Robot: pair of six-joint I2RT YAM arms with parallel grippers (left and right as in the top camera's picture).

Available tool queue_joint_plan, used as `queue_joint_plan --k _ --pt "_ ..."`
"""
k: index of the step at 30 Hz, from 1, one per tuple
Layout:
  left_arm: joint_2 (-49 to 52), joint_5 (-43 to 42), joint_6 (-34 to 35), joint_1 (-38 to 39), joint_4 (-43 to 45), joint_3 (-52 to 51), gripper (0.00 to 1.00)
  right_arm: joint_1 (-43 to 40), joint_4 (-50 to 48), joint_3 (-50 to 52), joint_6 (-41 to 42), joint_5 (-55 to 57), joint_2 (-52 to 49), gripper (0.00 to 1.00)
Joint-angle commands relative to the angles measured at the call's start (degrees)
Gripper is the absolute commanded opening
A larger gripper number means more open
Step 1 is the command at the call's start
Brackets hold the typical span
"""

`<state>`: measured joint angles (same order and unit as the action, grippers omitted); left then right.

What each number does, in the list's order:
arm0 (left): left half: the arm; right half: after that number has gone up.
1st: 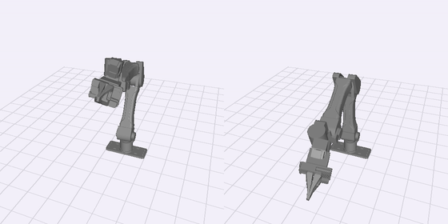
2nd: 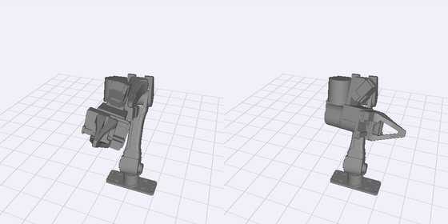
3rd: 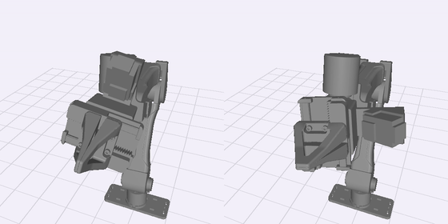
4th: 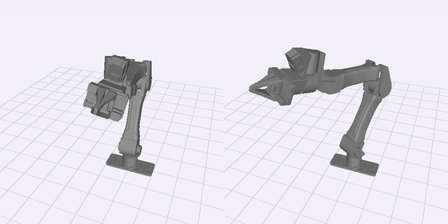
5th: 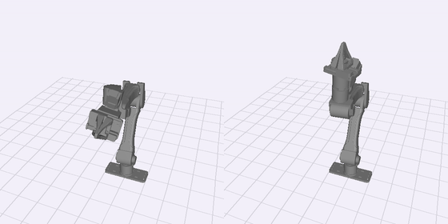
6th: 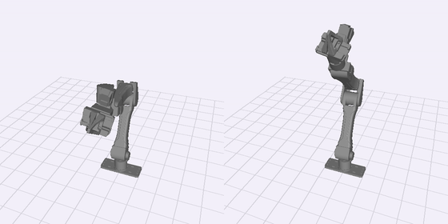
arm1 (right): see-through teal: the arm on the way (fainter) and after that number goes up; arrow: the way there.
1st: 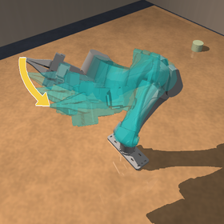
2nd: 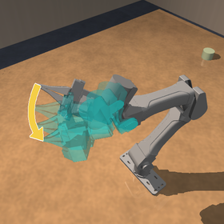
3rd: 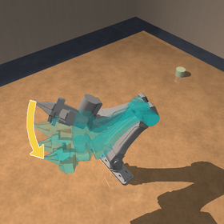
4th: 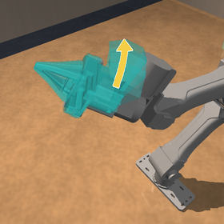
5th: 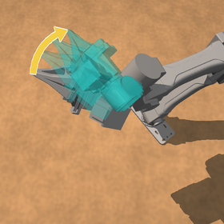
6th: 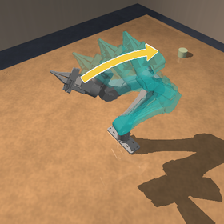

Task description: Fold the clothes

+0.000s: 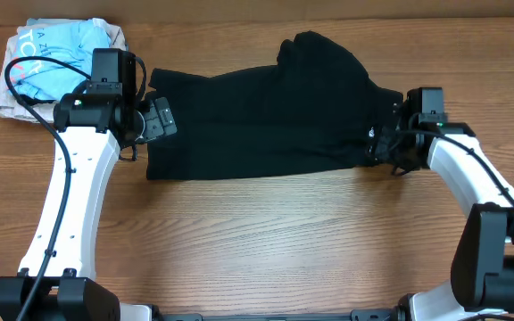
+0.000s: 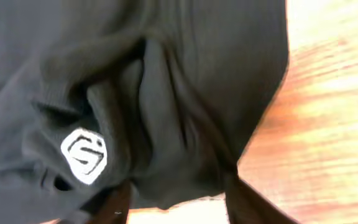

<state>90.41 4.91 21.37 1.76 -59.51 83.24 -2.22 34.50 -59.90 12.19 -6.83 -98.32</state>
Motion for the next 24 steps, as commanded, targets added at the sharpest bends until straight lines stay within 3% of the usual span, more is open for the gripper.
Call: queue_joint_plan --k 1,7,11,16,24 --pt "0.2 -0.5 -2.5 -0.2 1.5 -0.3 1.0 -0.2 -3.3 2.7 0.6 0.8 -0.6 0.47" --pt "0.2 -0.5 -3.6 -0.2 3.2 -0.3 1.0 -0.1 -9.0 4.6 2.0 3.1 -2.9 0.39" --pt "0.2 -0.5 -3.6 -0.2 3.2 -0.3 1.0 -0.1 -7.1 4.6 8.3 9.8 -4.8 0.35" --pt "0.2 -0.5 -4.0 -0.2 3.2 -0.3 1.0 -0.2 -2.0 4.6 11.4 12.9 -4.9 0.34" --pt "0.2 -0.5 -6.7 -0.2 0.5 -0.3 1.0 -4.0 15.0 4.2 16.6 13.2 -3.5 0.33"
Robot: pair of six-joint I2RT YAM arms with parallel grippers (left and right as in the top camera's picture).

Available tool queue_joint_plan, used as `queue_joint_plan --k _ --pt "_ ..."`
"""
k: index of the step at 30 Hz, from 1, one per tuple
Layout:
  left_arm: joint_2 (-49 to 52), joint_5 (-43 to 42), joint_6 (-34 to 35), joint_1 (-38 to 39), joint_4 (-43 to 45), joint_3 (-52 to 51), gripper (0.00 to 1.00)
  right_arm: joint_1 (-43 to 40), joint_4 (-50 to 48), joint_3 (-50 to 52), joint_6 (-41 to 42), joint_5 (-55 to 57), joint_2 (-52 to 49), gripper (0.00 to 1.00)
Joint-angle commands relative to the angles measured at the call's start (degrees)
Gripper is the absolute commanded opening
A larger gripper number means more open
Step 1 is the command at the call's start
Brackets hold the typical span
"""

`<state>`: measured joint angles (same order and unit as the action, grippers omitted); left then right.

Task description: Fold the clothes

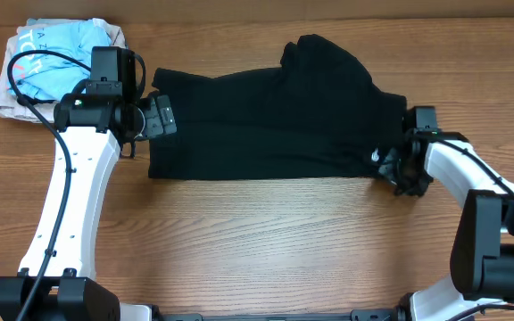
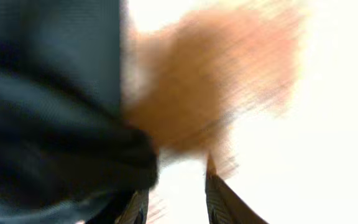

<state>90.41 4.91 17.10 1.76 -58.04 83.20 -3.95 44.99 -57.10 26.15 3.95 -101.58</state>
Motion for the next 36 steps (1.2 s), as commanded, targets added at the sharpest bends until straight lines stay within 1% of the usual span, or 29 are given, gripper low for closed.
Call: queue_joint_plan --k 1,8,12,14,16,18,19,21,23,27,32,36 --pt "0.2 -0.5 -2.7 -0.2 -1.5 -0.2 1.0 -2.7 6.0 1.2 2.6 2.4 0.5 0.33" --pt "0.2 -0.5 -4.1 -0.2 -5.8 -0.2 1.0 -6.8 17.5 1.0 2.4 2.4 10.8 0.32" --pt "0.2 -0.5 -5.4 -0.2 -7.8 -0.2 1.0 -7.4 20.9 1.0 0.8 1.0 18.4 0.34" --pt "0.2 -0.5 -5.6 -0.2 -7.2 -0.2 1.0 -7.3 19.6 0.3 -3.8 -4.6 22.5 0.42" --pt "0.2 -2.2 -7.6 -0.2 -4.9 -0.2 1.0 -7.3 17.8 -1.5 -8.5 -10.7 25.4 0.54" --pt "0.2 -6.6 -10.5 -0.2 -1.3 -0.2 1.0 -7.0 15.3 -4.1 -12.2 -14.9 26.6 0.59" --pt "0.2 -8.6 -11.3 -0.2 0.7 -0.2 1.0 -6.5 14.2 -5.4 -13.3 -15.2 26.6 0.6" --pt "0.5 -10.8 -11.8 0.4 5.5 -0.2 1.0 -4.8 10.3 -8.0 -16.1 -15.2 26.0 0.65" --pt "1.4 -10.7 -11.9 1.7 10.1 -0.2 1.0 -2.3 5.1 -9.6 -18.0 -14.9 24.9 0.69" --pt "5.3 -10.3 -12.4 5.2 16.1 -0.2 1.0 2.6 -5.4 -10.1 -18.3 -14.3 21.1 0.71" --pt "12.9 -6.1 -12.2 8.5 22.1 -0.2 1.0 8.6 -15.1 -10.1 -18.8 -12.1 12.0 0.72" --pt "18.4 -5.4 -11.9 9.2 27.4 -0.2 1.0 11.0 -20.5 -10.1 -18.8 -7.6 4.0 0.76"
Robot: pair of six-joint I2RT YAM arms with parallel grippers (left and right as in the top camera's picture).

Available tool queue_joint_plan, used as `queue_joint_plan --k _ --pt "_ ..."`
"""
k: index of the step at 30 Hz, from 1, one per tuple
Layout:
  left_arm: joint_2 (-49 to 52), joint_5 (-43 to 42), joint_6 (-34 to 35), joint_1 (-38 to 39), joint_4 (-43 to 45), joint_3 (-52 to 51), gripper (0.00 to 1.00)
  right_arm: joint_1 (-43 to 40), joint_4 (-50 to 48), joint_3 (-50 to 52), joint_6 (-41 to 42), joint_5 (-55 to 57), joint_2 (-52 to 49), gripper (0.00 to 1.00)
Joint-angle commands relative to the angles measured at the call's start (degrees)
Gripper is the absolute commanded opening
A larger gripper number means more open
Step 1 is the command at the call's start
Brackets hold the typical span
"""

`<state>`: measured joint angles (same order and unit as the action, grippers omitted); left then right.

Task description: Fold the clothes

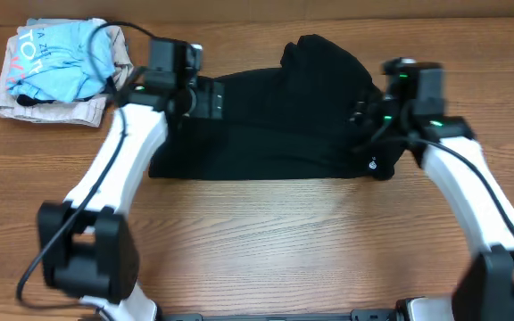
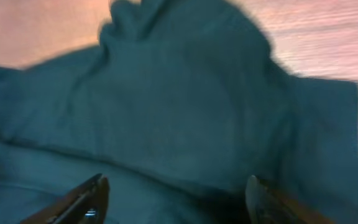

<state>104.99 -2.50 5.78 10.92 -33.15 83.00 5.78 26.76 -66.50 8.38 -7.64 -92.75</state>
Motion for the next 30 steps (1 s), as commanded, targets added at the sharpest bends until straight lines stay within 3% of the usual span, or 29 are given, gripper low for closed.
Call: queue_joint_plan --k 1,8,16,22,30 --pt "5.0 2.1 -0.6 0.0 3.6 0.0 1.0 1.3 -3.0 -0.7 -1.0 4.1 -6.4 0.77" --pt "12.1 2.7 -0.4 0.0 8.7 0.0 1.0 1.3 -4.5 -0.7 -1.0 4.2 -15.0 0.8" --pt "18.6 2.7 -0.4 0.0 7.5 0.0 1.0 1.3 -0.3 -0.7 -0.9 4.6 -18.2 0.8" --pt "21.9 2.7 -0.4 0.0 3.3 0.0 1.0 1.3 5.3 -0.6 -0.3 4.7 -18.4 0.8" --pt "22.0 3.1 1.9 -0.1 -11.2 0.0 1.0 1.3 16.0 -0.1 2.8 5.3 -18.4 0.81"
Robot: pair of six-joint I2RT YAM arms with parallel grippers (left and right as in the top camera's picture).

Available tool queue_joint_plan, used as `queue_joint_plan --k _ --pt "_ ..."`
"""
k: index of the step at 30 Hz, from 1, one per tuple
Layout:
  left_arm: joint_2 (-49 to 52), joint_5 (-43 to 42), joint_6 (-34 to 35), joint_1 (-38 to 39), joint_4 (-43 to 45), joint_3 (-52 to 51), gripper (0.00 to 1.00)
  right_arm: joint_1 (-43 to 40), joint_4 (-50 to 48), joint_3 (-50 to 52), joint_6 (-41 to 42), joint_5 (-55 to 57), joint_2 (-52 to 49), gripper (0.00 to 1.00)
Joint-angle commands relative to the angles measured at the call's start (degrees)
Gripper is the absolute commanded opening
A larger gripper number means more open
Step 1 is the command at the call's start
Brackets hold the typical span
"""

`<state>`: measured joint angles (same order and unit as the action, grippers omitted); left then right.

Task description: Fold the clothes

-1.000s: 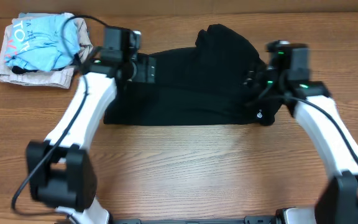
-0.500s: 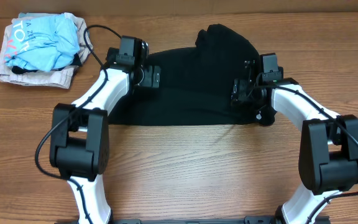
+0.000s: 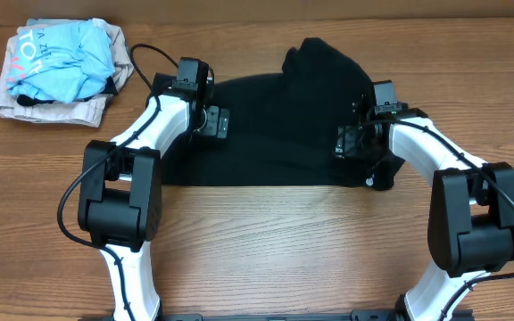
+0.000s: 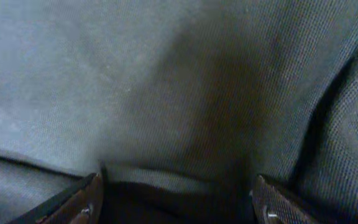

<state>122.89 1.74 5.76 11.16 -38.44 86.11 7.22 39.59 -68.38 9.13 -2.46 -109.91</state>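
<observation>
A black garment (image 3: 275, 125) lies spread across the middle of the table, with a bunched lump (image 3: 321, 55) at its far edge. My left gripper (image 3: 214, 121) rests on the garment's left part; its jaws are too small to read from overhead. My right gripper (image 3: 344, 141) is down on the right part. In the right wrist view the right gripper (image 4: 179, 202) is open, its fingers (image 4: 86, 200) spread wide and pressed close onto the black fabric (image 4: 166, 81), with a fold line running between them.
A pile of clothes (image 3: 56, 67), a light blue shirt on beige cloth, sits at the far left corner. The bare wooden table (image 3: 257, 241) stretches along the near side. Both arms reach in over the garment from its ends.
My right gripper has dropped from above the garment's right part to close against the fabric, further toward the near side and still open. The left gripper has shifted slightly nearer on the left part.
My left gripper was at the garment's left edge and my right gripper had bunched fabric with a white logo between its fingers at the right edge. Then the right gripper sat narrow at the right corner. Later both were over the garment, the right one open, and now both rest on it.
</observation>
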Motion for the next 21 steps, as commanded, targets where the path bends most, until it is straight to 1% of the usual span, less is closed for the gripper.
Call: queue_joint_plan --k 1,4,7,11,15,17,19,21 --pt "4.1 -0.7 2.0 -0.3 -8.3 -3.1 1.0 -0.2 4.3 2.1 2.1 0.1 -1.3 0.81" --pt "4.1 1.2 2.2 -0.5 -13.7 -3.2 1.0 -0.2 6.3 4.0 4.4 0.5 -1.3 0.83" --pt "4.1 3.4 4.0 -0.9 -18.7 -3.9 0.99 -0.2 8.0 6.8 6.8 0.5 -1.3 0.84" --pt "4.1 3.8 4.9 -1.8 -22.1 -5.7 0.98 -0.2 10.1 10.2 9.2 -0.2 -1.3 0.84" --pt "4.1 3.7 5.5 -2.5 -23.7 -7.6 0.98 -0.2 13.6 11.4 10.5 -1.3 -1.2 0.84" --pt "4.0 3.3 5.6 -2.5 -24.5 -7.5 0.98 -0.2 13.8 11.4 10.4 -1.7 -0.6 0.84" --pt "3.5 1.4 3.9 -2.5 -25.9 -6.4 0.98 -0.2 13.6 10.8 10.3 -2.7 0.7 0.84" --pt "3.0 1.2 3.1 -2.5 -29.5 -3.2 0.99 -0.2 13.9 9.1 8.3 -4.0 2.4 0.84"
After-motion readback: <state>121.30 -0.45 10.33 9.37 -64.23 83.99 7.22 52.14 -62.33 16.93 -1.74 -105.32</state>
